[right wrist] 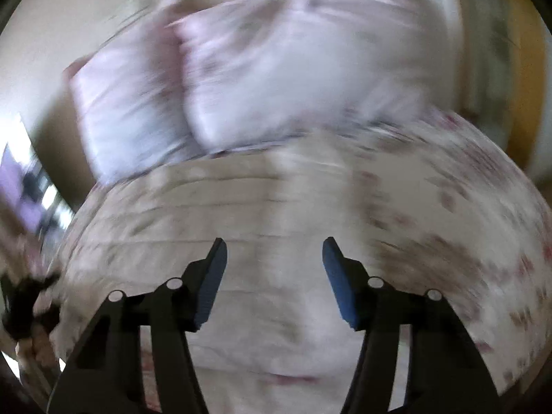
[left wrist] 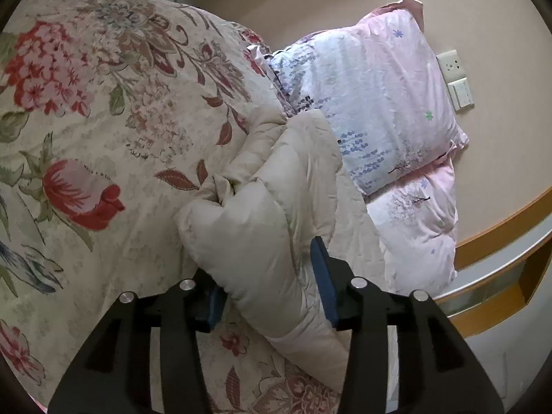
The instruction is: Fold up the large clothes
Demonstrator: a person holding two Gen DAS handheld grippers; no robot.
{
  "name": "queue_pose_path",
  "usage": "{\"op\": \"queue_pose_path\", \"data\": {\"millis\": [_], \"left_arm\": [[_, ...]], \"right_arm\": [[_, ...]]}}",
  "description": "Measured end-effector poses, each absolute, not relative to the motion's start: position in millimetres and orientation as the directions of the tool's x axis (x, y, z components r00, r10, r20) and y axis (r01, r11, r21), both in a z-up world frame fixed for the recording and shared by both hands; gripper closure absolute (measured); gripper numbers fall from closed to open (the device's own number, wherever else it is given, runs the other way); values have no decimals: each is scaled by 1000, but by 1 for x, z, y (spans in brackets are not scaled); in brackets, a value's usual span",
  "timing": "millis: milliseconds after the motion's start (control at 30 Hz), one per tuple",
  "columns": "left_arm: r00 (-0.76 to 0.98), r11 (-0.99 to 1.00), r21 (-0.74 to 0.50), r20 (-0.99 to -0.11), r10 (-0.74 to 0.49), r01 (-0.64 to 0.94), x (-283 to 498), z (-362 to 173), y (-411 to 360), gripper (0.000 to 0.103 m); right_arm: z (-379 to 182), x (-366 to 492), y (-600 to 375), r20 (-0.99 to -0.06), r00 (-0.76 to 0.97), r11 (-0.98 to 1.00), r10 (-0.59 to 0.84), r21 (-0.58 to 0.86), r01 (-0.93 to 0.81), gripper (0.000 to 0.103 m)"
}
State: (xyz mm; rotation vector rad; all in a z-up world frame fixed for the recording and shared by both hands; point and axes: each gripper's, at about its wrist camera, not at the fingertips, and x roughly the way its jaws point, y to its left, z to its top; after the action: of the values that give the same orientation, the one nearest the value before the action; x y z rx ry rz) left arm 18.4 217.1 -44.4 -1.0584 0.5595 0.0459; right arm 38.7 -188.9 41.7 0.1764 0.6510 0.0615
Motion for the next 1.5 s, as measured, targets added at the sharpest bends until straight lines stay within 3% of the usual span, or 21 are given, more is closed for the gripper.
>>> {"op": "queue_pose_path", "data": {"millis": [200, 733, 967, 1167, 1500], "left_arm": [[858, 506, -804, -467, -212, -312, 19, -48, 212, 57], [868, 498, -801, -467, -170, -334, 25, -51, 213, 52], [879, 522, -793, -451, -154, -315, 33, -46, 210, 53], [909, 595, -771, -387, -152, -229, 36, -18, 200, 69], [938, 686, -723, -174, -300, 86, 46, 48, 150, 70]], "right_arm": [[41, 77, -102, -618, 772, 988, 148, 57, -144, 47], [-14, 128, -40, -714, 700, 978, -22, -162, -135, 46], [-26, 132, -37, -721, 692, 975, -28, -173, -140, 45], [-30, 133, -37, -720, 694, 976, -20, -165, -143, 45], [-32, 138, -37, -727, 686, 977, -6, -149, -150, 44]]}}
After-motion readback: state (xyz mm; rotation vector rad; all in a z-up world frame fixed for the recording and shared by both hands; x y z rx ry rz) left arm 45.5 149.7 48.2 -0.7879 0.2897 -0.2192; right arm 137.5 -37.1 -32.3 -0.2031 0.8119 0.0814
